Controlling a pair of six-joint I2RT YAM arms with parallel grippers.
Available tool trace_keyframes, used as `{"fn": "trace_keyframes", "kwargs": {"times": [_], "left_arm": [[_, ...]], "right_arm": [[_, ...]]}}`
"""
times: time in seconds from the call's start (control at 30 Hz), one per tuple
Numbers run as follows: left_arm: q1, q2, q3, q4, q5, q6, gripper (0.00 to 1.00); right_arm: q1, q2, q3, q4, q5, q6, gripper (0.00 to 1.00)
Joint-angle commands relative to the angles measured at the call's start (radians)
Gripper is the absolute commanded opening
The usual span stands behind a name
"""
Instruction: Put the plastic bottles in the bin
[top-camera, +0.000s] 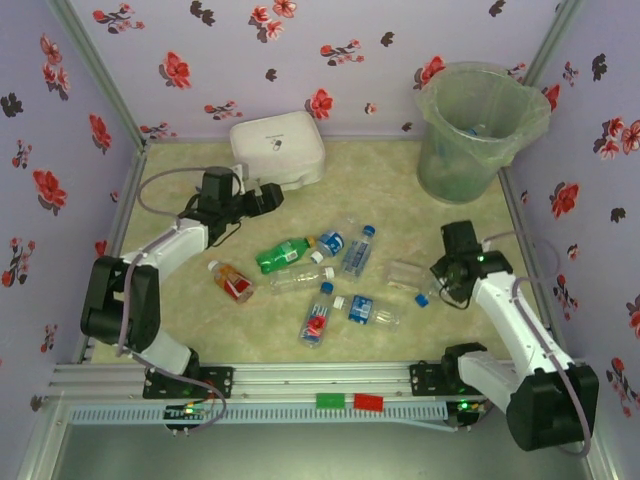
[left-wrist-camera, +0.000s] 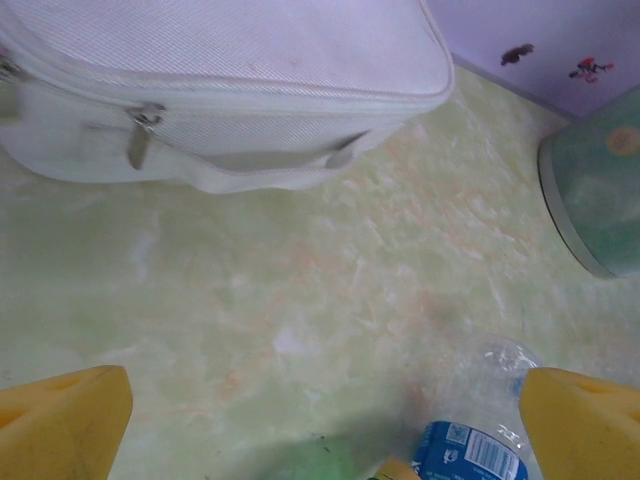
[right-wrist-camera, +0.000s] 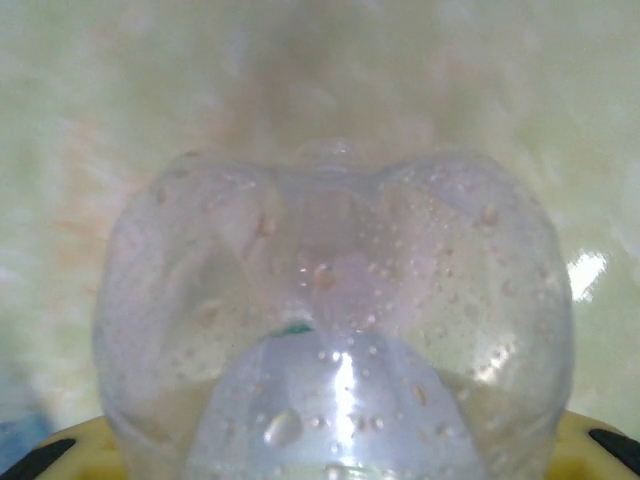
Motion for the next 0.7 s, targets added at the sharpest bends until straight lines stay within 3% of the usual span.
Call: {"fn": "trace_keyframes", "kwargs": {"times": [0.0,0.3,0.5,0.67], "left_arm": [[0.019,-0.051,0.004,-0.054,-0.08,-0.005,1.0],[0.03,-0.075,0.082,-0.25,-0.204,0.007,1.0],[0.032,-0.128,0.061,-0.243,-0.237,-0.014,1.0],[0.032,-0.2,-0.019,-0.169,-0.274,-0.048,1.0]], "right_arm": [[-0.009,0.059,0.16,-0.041,0.051,-0.187,0.42],[-0.038,0.377,0.628,0.146,-0.119,-0.38,0.37],[-0.076,0.593,0.996,0.213,-0.16,-0.45,0.37],[-0.155,0.742,1.205,0.332,-0.205,-0.384,0.37]]}}
